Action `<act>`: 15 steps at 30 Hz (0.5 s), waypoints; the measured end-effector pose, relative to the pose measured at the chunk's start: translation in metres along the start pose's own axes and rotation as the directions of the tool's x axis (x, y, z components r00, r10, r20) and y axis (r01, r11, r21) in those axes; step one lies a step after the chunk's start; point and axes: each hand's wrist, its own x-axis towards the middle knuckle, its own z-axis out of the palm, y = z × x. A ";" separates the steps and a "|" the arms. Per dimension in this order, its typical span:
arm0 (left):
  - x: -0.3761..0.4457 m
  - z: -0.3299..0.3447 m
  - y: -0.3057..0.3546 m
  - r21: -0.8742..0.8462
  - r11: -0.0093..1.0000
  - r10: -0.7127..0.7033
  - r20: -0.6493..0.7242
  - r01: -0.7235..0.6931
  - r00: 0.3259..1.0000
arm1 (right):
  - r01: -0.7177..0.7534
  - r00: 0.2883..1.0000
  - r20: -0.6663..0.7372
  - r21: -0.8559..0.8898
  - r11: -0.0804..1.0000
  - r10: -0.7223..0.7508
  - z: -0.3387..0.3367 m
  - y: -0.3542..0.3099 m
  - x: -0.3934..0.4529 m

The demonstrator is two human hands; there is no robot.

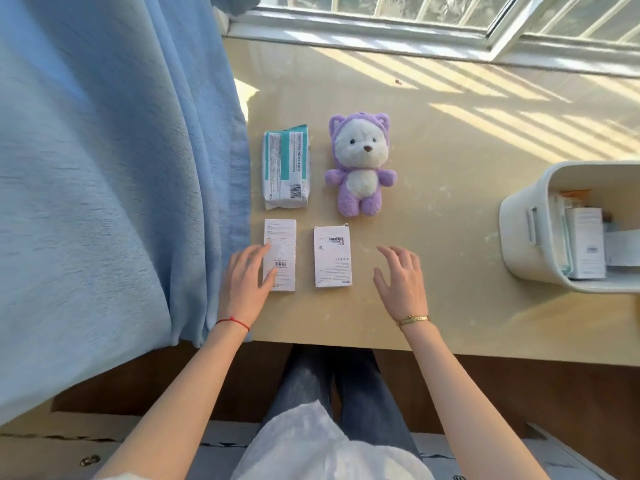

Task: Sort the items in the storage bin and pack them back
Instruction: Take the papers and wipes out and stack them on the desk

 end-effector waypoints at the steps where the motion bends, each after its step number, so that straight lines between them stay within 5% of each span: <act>1: -0.005 -0.010 0.006 0.044 0.998 0.035 0.002 -0.035 0.999 | 0.006 1.000 -0.020 -0.016 1.000 -0.006 -0.013 0.001 -0.007; 15: -0.046 -0.056 0.133 0.115 0.957 0.277 -0.091 -0.266 0.957 | 0.001 0.981 -0.194 -0.008 1.000 -0.002 -0.156 0.057 -0.086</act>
